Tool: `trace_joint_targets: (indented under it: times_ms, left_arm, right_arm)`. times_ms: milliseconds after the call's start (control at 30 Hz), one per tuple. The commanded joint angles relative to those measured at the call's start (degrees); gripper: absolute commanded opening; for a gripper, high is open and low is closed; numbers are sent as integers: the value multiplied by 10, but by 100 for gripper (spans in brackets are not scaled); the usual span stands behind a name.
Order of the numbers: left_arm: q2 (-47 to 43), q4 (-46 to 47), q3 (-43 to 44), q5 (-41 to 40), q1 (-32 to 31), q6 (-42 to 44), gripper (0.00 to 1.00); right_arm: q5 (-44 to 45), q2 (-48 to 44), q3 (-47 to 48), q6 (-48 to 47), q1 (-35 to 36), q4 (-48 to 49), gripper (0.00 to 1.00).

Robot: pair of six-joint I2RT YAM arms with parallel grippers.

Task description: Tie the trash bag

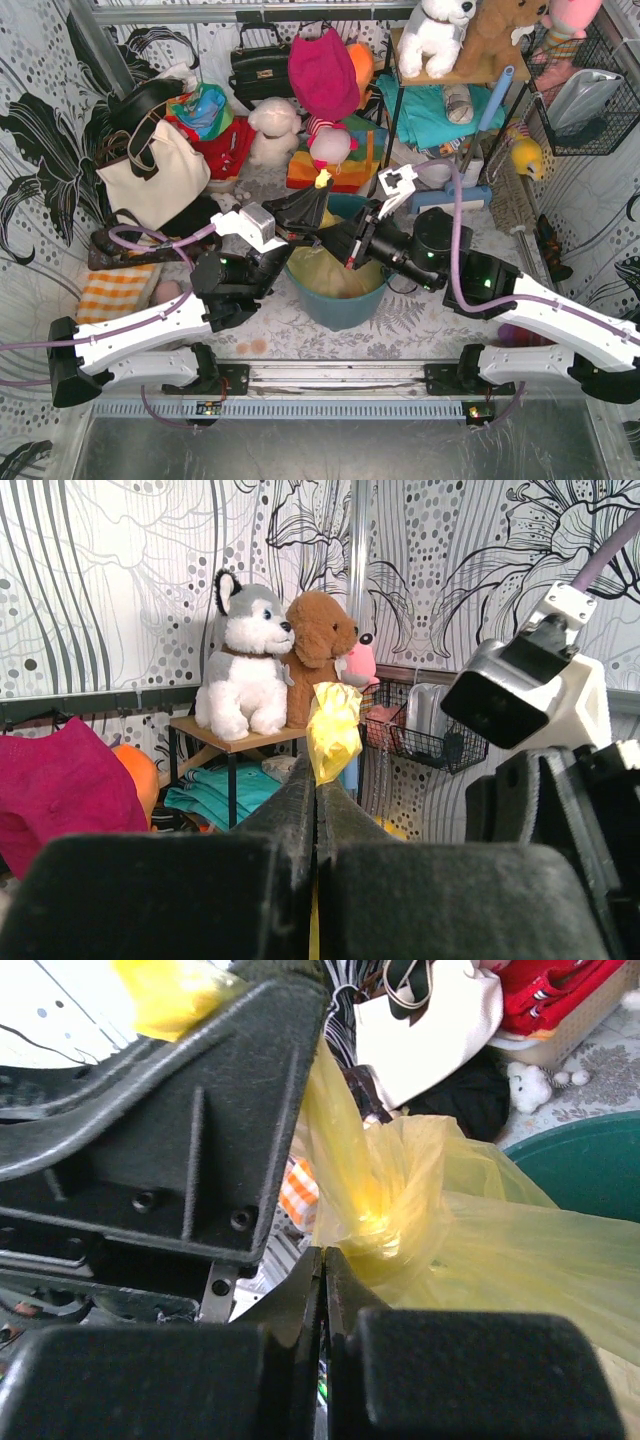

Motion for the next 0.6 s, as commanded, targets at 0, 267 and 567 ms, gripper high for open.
trace_joint_targets:
  times_ms: [0,267,567]
  left_arm:
    - [0,12,14,-8,5,-3,0]
    - [2,2,20,-2,5,-5,0]
    - [-2,-14,24,4,5,-9,0]
  right_arm:
    - [57,16,28,-17,10,7,0]
    - [114,27,21,-14,20,17,0]
    - [185,51,28,-3,48,24,0]
